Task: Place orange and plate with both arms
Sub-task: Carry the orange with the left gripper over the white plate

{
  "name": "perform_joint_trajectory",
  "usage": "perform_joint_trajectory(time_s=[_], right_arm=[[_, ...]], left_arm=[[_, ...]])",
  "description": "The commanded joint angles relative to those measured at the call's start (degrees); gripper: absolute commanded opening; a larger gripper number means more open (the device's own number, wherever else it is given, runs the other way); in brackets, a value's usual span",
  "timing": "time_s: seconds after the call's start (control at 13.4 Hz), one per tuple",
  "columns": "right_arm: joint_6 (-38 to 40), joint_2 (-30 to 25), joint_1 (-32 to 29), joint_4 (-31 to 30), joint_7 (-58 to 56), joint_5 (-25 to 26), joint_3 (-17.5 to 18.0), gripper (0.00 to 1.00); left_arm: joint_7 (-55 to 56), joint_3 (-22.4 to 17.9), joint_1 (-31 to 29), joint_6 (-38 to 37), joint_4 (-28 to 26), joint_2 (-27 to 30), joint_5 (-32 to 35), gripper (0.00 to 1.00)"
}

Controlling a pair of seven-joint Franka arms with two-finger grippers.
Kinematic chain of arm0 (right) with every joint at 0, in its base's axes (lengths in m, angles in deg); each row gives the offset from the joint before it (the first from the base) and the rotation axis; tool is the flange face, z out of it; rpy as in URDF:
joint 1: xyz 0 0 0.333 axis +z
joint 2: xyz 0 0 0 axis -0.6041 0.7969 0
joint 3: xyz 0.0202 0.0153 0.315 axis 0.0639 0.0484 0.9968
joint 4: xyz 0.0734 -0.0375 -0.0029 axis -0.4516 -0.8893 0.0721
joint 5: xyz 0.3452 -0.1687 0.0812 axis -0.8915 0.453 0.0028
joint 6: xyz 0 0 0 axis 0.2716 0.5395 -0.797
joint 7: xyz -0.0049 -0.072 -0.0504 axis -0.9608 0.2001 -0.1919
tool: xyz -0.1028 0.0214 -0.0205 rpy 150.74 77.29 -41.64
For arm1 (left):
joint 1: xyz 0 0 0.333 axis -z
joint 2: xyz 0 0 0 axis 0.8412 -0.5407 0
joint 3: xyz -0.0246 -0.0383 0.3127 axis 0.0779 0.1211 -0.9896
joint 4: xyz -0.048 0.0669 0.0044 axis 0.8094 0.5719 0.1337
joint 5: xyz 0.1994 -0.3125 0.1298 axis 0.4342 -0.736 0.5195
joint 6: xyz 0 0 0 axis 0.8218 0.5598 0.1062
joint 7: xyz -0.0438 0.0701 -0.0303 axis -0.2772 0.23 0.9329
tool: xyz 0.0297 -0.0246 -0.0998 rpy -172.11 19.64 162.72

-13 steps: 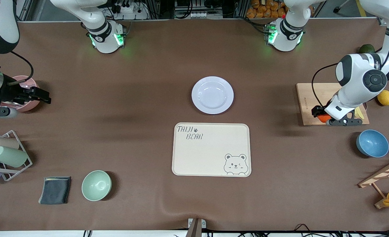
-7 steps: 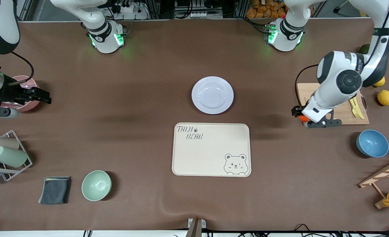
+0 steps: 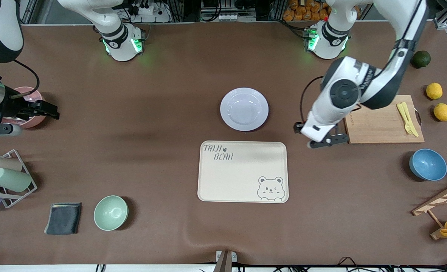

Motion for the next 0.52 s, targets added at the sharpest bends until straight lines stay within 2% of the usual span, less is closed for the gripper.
perform_joint_trajectory(time_s=[0.0, 0.22, 0.45], right_arm=[[0.3, 0.2, 0.9, 0.1, 0.5, -0.8, -0.7, 1.00], [0.3, 0.3, 0.9, 0.1, 0.6, -0.8, -0.7, 1.00], [0.3, 0.4, 0.8, 0.1, 0.5, -0.8, -0.7, 1.00]], left_arm=[[7.1, -0.2, 5.3, -2.9, 8.1, -7.0, 1.1, 0.28], [15.4, -0.8, 11.3, -3.0, 14.0, -12.2, 3.3, 0.28], [22.8, -0.8, 16.0, -2.9, 15.6, -15.0, 5.3, 0.28]])
